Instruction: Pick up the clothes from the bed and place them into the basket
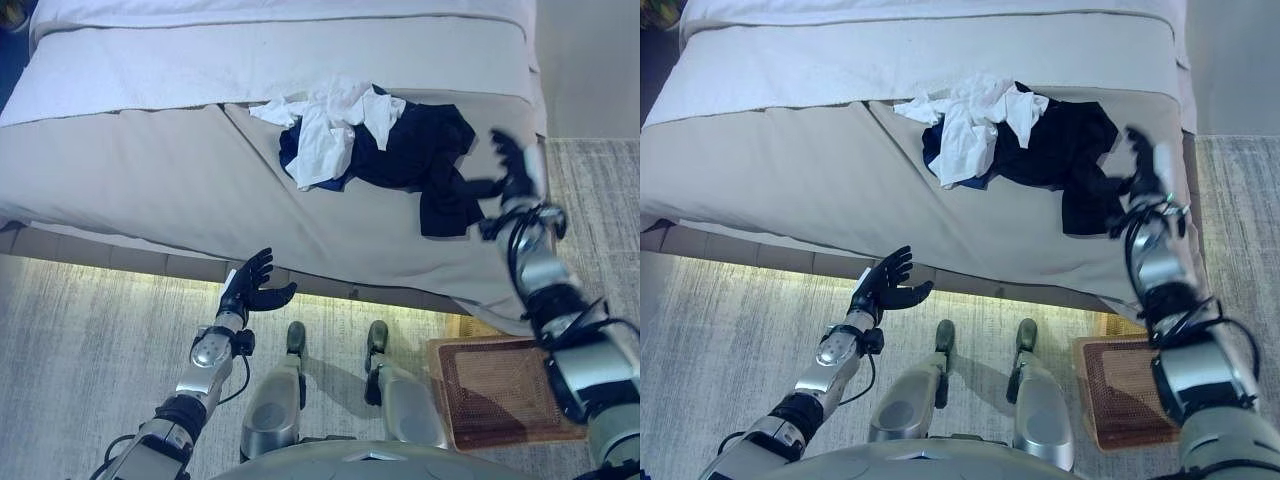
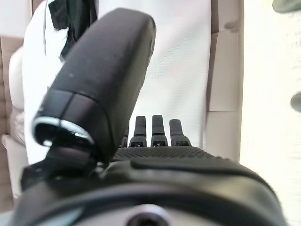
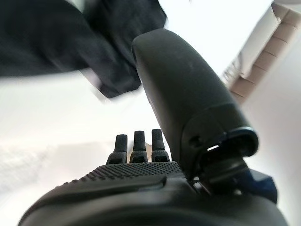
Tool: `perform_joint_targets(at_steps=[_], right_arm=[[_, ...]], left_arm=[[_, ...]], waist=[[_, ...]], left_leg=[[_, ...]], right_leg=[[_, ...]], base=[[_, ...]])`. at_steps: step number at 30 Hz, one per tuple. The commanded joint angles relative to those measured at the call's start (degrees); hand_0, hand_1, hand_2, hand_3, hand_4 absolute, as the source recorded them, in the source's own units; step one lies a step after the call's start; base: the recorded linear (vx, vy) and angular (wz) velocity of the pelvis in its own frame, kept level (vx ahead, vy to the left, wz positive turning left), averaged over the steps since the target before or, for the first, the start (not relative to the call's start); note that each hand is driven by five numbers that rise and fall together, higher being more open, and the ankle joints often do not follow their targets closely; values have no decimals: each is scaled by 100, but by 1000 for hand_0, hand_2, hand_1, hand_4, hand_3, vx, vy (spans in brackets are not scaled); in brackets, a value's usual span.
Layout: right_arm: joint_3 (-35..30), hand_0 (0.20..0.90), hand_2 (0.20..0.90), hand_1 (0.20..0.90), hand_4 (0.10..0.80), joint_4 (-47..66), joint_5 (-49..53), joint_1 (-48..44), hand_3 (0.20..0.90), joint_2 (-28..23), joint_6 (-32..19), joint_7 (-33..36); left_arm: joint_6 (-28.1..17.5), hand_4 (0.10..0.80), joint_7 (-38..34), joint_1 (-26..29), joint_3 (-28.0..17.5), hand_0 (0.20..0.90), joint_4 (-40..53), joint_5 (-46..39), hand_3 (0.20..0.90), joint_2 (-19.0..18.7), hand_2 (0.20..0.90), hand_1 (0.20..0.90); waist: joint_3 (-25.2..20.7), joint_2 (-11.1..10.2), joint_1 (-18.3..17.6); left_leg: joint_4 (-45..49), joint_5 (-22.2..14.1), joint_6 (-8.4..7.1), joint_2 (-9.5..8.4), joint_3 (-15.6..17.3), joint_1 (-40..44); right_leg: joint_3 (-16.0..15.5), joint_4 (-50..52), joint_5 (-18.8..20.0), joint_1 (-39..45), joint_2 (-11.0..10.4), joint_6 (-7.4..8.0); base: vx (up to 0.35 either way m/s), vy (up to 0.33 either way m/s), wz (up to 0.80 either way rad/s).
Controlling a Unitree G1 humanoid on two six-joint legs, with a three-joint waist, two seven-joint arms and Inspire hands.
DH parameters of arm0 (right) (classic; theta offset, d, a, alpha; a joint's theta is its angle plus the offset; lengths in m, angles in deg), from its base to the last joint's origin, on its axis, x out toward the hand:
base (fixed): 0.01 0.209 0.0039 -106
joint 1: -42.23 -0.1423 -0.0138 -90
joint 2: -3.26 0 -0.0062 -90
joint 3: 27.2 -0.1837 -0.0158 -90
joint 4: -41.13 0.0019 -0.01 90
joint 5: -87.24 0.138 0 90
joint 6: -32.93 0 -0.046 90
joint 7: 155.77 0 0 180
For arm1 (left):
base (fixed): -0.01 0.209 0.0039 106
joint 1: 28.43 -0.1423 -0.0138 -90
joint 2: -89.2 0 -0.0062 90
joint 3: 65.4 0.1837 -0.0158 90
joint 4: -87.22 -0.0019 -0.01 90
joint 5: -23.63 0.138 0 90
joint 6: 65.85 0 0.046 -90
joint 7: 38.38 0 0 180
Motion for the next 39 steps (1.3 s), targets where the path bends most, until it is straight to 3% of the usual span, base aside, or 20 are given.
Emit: perform_joint_targets(at_steps=[1,6,15,16,25,34,35,36,37,38,39], right_arm=[[80,900,900,900,800,179,-178,-535,900,-254,68,179],[172,900,900,900,800,-101,-244,-1082,900,-560,400,282],[303,900,900,900,800,-813,550,-1752,900,-730,769,81],[337,900,900,900,800,-953,578,-1798,900,-780,838,43],[492,900,900,900,800,-1594,529,-2130,900,-1257,1585,91],[374,900,900,900,800,-2250,547,-1906,900,-1745,1935,-424],[362,858,858,858,751,-2312,559,-1855,851,-1764,1879,-488],[335,622,622,622,476,-2365,599,-1806,576,-1808,1802,-598],[305,349,349,349,158,-2351,541,-1749,258,-1831,1781,-646],[274,300,300,300,100,-2355,521,-1695,200,-1864,1728,-719],[269,300,300,300,100,-2358,518,-1673,200,-1878,1710,-754]], left_arm=[[-660,800,122,152,157,900,951,-431,900,-540,900,900],[-921,800,49,225,239,900,1853,-710,900,-774,900,900],[-942,800,-403,342,269,900,2739,-944,900,-986,900,900],[-918,800,-443,285,249,900,2845,-934,900,-1008,900,900],[-925,800,-508,-70,51,900,3434,-1105,900,-1281,900,900],[-834,800,-291,-325,-128,900,3818,-1184,900,-1466,900,900],[-812,800,-305,-343,-120,900,3867,-1167,900,-1457,900,900],[-803,800,-280,-377,-131,900,3911,-1181,900,-1470,900,900],[-811,800,-240,-417,-153,900,3920,-1195,900,-1478,900,900],[-805,800,-203,-461,-174,900,3932,-1208,900,-1482,900,900],[-800,800,-185,-474,-179,900,3937,-1214,900,-1478,900,900]], waist=[[-34,-128,239],[393,-29,314],[742,166,410],[742,182,437],[742,309,510],[742,292,489],[742,290,484],[742,284,483],[742,273,479],[742,261,478],[742,251,477]], left_leg=[[692,-751,42,-160,230,-181],[1849,-1075,147,-306,242,-1095],[3585,-1578,349,-323,409,-2729],[3871,-1802,350,-319,408,-2870],[4908,-1969,479,-225,312,-4035],[5382,-2084,509,-226,251,-4268],[5404,-2090,496,-228,248,-4254],[5440,-2115,491,-230,249,-4216],[5437,-2124,485,-223,259,-4166],[5424,-2118,467,-222,266,-4096],[5404,-2102,455,-220,271,-4045]], right_leg=[[-52,1161,-713,-282,-562,99],[5,2264,-1021,-1118,-746,-10],[12,4200,-1671,-2608,-918,-318],[59,4488,-1890,-2745,-909,-303],[152,5492,-2173,-3863,-802,-451],[87,5789,-2237,-4054,-773,-484],[80,5785,-2238,-4026,-774,-490],[67,5789,-2247,-3979,-774,-501],[60,5767,-2246,-3920,-770,-509],[54,5734,-2239,-3837,-762,-515],[52,5705,-2235,-3779,-754,-521]], base=[[-14,-3,7],[-96,-1,22],[-29,-45,5],[68,-104,7],[0,-112,2],[6,-67,3],[33,-17,0],[37,-8,3],[41,-4,1],[35,4,-6],[25,6,-9]])
